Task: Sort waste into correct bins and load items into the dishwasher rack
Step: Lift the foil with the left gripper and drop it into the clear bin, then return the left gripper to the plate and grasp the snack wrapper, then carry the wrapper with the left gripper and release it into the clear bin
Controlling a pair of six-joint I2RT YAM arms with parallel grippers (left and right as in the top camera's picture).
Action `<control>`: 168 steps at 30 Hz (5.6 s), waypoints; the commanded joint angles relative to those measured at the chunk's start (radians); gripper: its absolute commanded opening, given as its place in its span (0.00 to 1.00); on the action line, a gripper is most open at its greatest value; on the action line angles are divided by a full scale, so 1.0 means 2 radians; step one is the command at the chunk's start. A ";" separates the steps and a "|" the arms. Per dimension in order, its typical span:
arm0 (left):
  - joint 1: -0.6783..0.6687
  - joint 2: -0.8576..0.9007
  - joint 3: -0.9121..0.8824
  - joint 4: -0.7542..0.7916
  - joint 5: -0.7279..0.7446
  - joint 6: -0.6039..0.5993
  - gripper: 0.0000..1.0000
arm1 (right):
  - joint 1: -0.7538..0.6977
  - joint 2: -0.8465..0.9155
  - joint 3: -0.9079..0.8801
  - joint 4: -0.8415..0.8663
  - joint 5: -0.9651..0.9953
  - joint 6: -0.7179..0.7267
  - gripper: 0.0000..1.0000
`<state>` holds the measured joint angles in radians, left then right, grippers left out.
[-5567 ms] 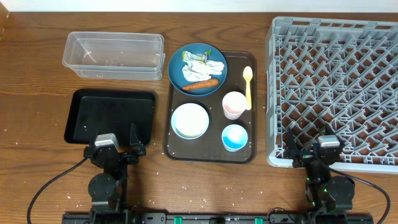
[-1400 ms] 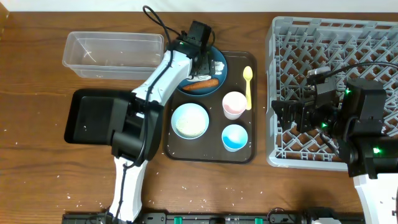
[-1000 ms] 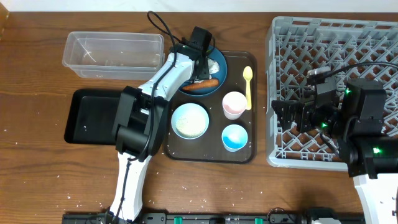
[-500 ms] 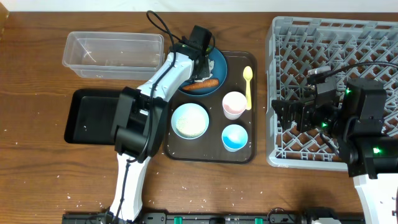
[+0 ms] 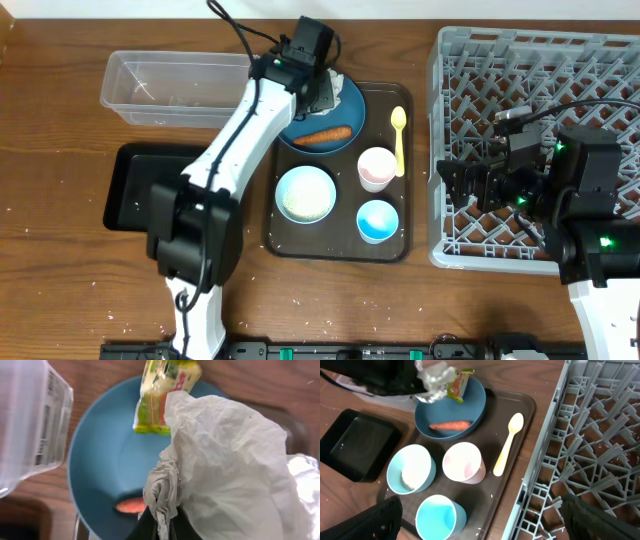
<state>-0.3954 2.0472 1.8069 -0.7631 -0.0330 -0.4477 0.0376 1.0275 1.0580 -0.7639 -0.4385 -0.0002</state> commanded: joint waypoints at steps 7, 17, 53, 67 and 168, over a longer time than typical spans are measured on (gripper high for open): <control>0.001 -0.025 0.006 -0.025 -0.002 -0.005 0.06 | 0.004 0.000 0.010 0.002 -0.007 0.002 0.99; 0.001 -0.025 0.006 -0.032 -0.002 -0.006 0.06 | 0.004 0.000 0.010 0.002 -0.007 0.002 0.99; -0.031 -0.013 -0.051 -0.027 -0.117 -0.372 0.06 | 0.004 0.000 0.010 0.021 0.010 0.017 0.99; -0.039 -0.025 -0.031 0.006 -0.122 -0.168 0.06 | 0.004 0.000 0.010 0.021 0.010 0.026 0.95; 0.009 0.123 -0.028 0.221 -0.053 0.147 0.06 | 0.004 0.035 0.009 -0.006 0.029 0.022 0.99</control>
<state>-0.3759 2.3199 1.7565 -0.3016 -0.1341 -0.1135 0.0376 1.0977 1.0595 -0.7738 -0.3847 0.0418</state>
